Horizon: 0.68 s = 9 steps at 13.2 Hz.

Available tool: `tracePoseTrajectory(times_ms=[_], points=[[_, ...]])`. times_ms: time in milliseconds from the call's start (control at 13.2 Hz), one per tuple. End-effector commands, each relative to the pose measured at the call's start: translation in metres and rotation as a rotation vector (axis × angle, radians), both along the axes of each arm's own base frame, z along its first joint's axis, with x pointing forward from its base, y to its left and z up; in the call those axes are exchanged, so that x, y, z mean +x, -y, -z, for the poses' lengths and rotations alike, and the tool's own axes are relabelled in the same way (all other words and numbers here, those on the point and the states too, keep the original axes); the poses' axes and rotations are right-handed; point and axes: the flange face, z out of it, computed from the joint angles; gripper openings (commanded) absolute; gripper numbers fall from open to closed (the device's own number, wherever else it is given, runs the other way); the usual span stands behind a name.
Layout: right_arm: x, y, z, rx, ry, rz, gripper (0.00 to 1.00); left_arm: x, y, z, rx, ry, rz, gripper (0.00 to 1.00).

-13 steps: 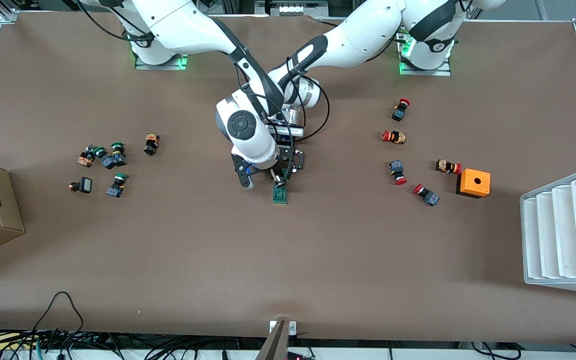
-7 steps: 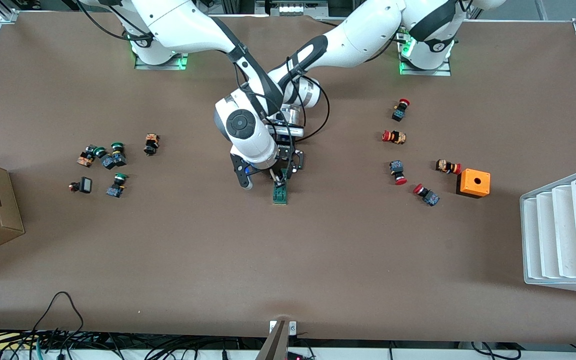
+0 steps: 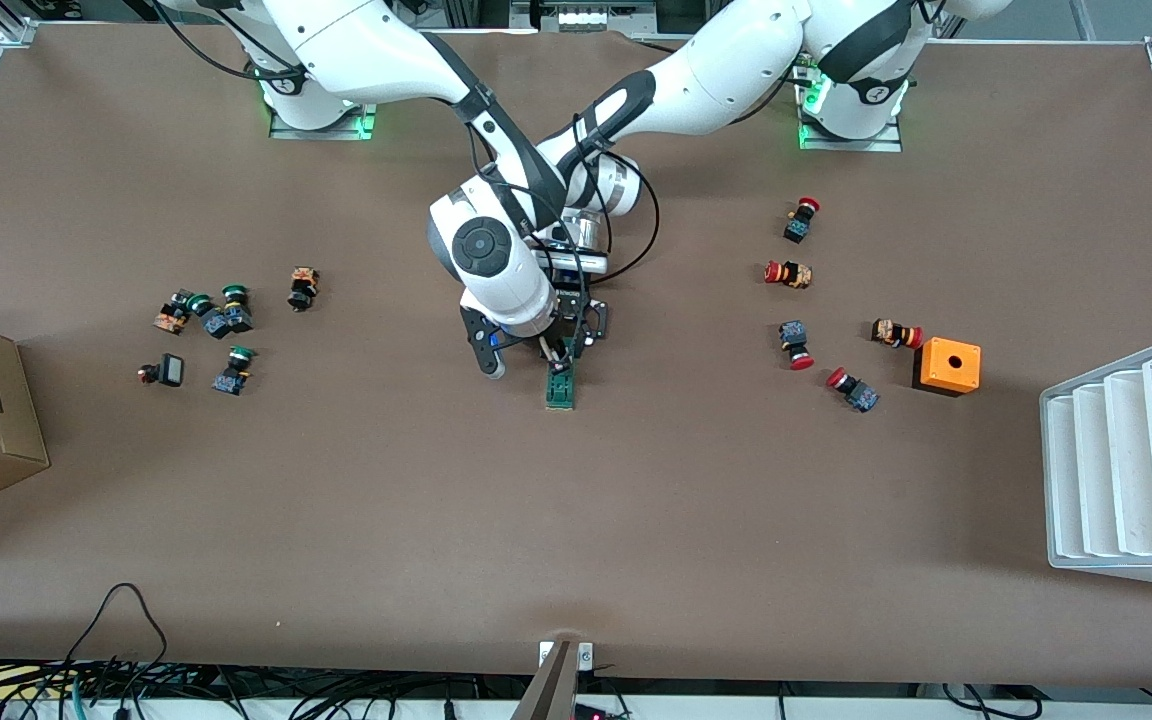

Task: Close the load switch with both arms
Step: 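Push the white slider toward the switch pins with the right gripper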

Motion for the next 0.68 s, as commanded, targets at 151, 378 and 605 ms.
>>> tracePoseTrajectory(times_ms=[151,378,605], points=[[0.022,0.000,-0.012,0.016,0.067,0.022,0.29,0.002,0.009,0.002,-0.003,0.005,0.029,0.61],[0.028,0.003,-0.016,0.021,0.071,0.032,0.28,0.002,0.010,0.001,-0.004,0.006,0.030,0.61],[0.035,0.004,-0.020,0.029,0.079,0.040,0.26,0.003,0.010,0.001,-0.004,0.006,0.029,0.61]])
